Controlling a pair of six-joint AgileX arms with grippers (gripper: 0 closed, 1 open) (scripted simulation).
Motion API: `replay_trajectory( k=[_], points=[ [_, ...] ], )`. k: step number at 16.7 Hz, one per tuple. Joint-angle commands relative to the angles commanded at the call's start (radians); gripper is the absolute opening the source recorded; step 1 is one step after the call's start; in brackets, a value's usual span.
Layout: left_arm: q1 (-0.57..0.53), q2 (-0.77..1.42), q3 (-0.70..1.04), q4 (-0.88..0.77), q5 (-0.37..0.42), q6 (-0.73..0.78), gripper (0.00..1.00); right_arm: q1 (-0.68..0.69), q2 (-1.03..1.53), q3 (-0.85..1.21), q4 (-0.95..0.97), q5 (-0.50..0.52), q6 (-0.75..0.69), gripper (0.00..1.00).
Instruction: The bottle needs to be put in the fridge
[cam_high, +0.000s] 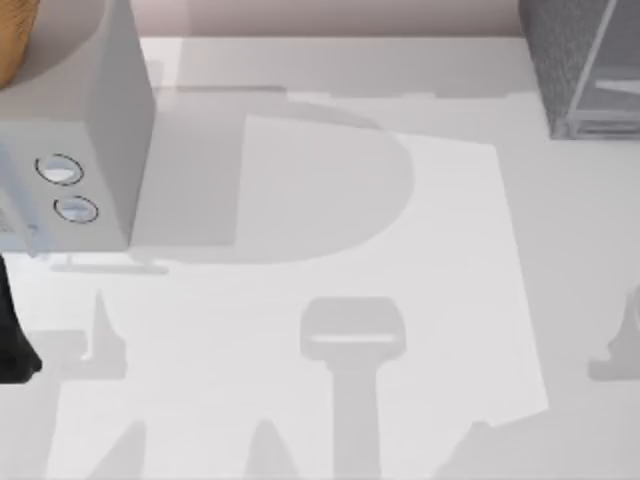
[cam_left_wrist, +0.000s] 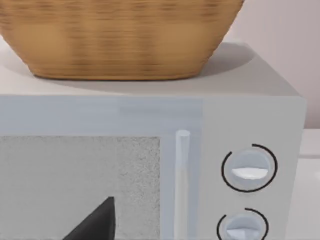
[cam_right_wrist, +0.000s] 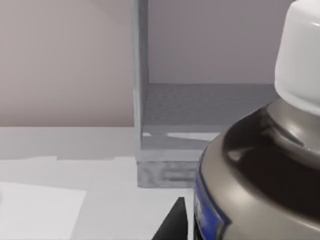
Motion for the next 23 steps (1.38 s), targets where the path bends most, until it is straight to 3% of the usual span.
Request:
replay_trajectory(
  k=[5,9,23],
  points=[
    [0.0,0.0,0.0,0.0,0.0,0.0,1.0,-0.017,0.067,0.044,0.051,-0.011,0.002,0.01],
    [0.0,0.0,0.0,0.0,0.0,0.0,1.0,-0.056,0.298,0.183,0.21,-0.047,0.006,0.01],
    [0.0,0.0,0.0,0.0,0.0,0.0,1.0,-0.241,1.828,0.84,0.964,-0.217,0.019,0.01]
  ],
)
